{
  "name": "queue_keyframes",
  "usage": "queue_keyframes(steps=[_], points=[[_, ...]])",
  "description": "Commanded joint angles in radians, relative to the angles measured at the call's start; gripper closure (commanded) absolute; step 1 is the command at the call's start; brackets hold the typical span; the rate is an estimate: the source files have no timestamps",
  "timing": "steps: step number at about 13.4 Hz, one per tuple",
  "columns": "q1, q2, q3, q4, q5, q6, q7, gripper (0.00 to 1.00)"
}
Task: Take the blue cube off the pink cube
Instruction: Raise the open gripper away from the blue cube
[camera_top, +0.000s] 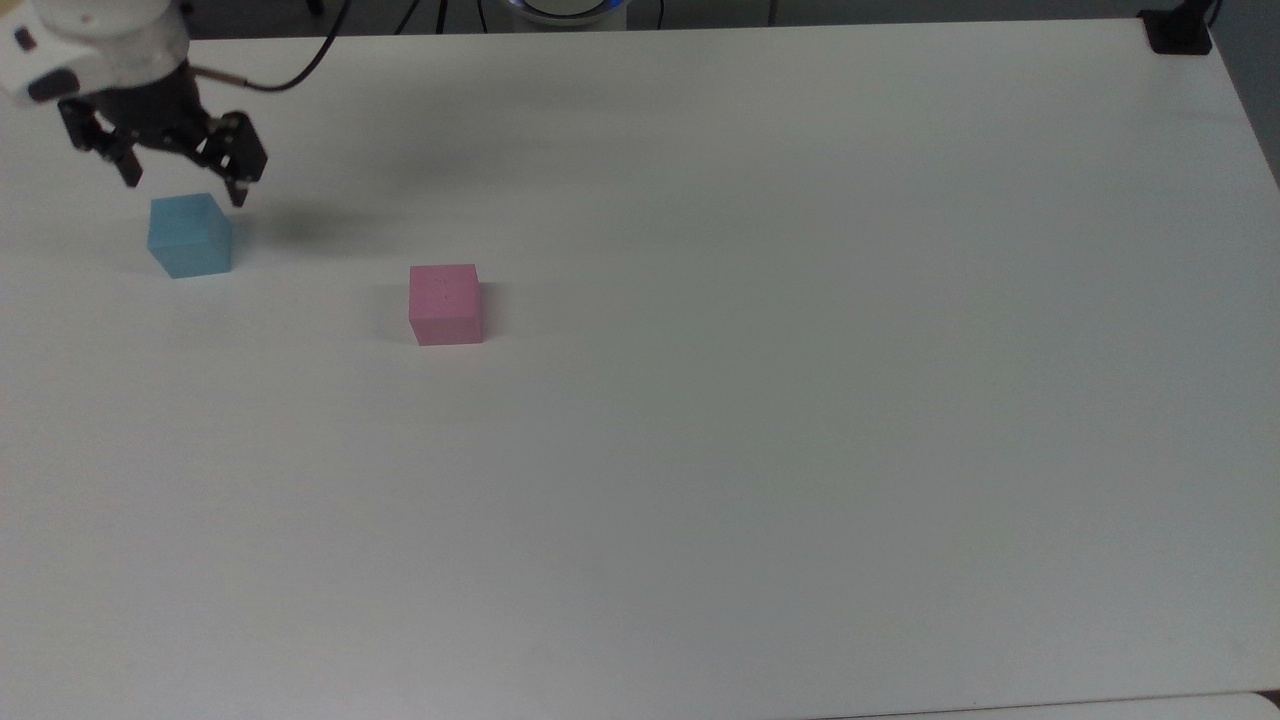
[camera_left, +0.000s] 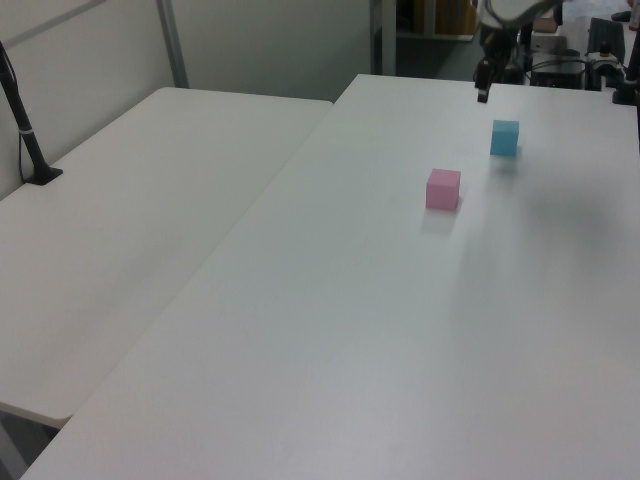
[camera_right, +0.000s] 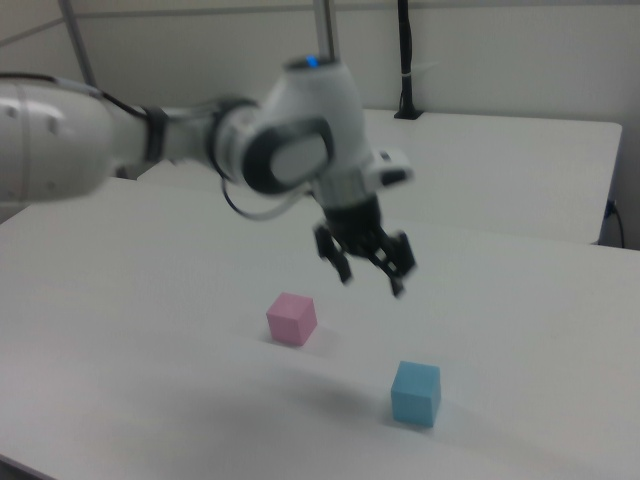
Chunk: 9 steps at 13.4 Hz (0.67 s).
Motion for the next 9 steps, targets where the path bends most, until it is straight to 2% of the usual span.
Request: queue_keyframes(steps=[1,3,6,7,9], points=[[0.024,-0.077,0.076,0.096,-0.001,-0.264,0.068,0.00],[0.024,-0.109,0.134,0.119,-0.001,-0.341,0.109,0.00],[0.027,-0.162,0.271,0.119,-0.028,-0.434,0.312,0.00],[0.027,-0.172,0.288,0.116,-0.036,-0.432,0.358,0.00],[0.026,-0.172,0.288,0.113,-0.043,-0.424,0.366,0.00]])
